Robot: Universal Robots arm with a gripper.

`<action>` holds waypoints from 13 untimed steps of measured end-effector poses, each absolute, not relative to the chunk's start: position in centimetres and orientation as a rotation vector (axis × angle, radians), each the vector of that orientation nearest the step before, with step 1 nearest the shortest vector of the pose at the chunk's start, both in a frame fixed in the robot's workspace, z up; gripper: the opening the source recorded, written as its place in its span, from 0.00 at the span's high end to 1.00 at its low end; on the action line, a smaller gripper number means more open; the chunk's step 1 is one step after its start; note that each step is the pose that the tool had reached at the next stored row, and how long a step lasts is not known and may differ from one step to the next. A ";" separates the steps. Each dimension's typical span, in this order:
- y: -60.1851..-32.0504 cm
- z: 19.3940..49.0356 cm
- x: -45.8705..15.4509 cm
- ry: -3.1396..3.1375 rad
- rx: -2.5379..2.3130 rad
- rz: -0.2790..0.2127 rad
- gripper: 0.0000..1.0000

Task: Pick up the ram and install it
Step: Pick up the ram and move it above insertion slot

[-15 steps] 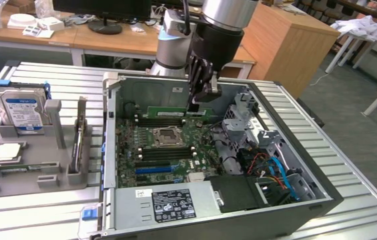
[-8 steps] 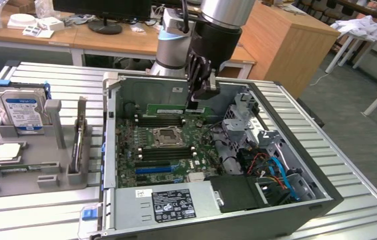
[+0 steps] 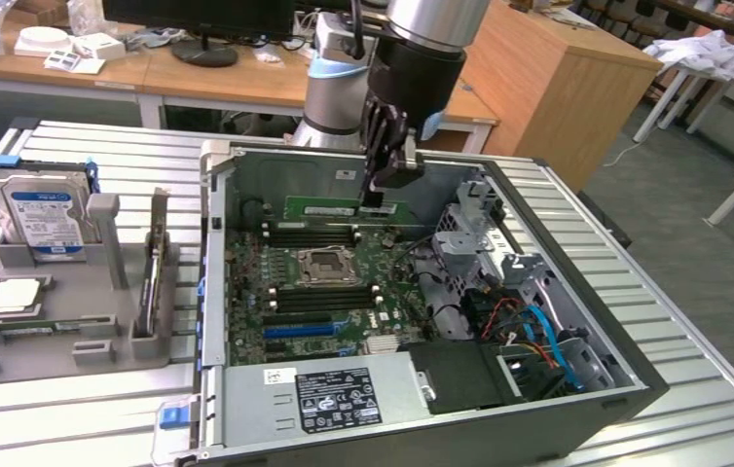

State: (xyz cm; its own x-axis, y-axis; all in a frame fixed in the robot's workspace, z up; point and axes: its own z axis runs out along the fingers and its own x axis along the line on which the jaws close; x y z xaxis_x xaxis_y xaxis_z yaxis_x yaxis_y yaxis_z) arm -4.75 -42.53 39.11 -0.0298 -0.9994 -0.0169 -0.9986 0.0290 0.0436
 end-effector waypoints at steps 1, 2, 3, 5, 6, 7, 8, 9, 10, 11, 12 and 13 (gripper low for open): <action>-42.4 39.1 -4.8 -2.241 2.175 -0.067 0.88; -42.3 39.1 -4.8 -2.241 2.174 -0.067 0.88; -42.2 39.1 -4.8 -2.242 2.174 -0.067 0.88; -42.0 39.1 -4.8 -2.243 2.173 -0.067 0.88; -42.0 39.1 -4.7 -2.243 2.173 -0.067 0.88; -42.0 39.1 -4.7 -2.243 2.173 -0.067 0.88; -42.0 39.1 -4.7 -2.243 2.173 -0.067 0.88; -42.0 39.1 -4.7 -2.243 2.173 -0.067 0.88; -42.0 39.1 -4.7 -2.243 2.173 -0.067 0.88; -42.0 39.1 -4.5 -2.243 2.172 -0.067 0.88; -42.0 39.1 -4.4 -2.243 2.172 -0.067 0.88; -42.0 39.1 -4.2 -2.243 2.172 -0.067 0.88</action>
State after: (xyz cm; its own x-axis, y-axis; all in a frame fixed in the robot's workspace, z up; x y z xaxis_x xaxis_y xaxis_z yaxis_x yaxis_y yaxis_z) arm -4.22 -42.00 39.10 -0.0324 -0.9993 -0.0169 -0.9985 0.0317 0.0437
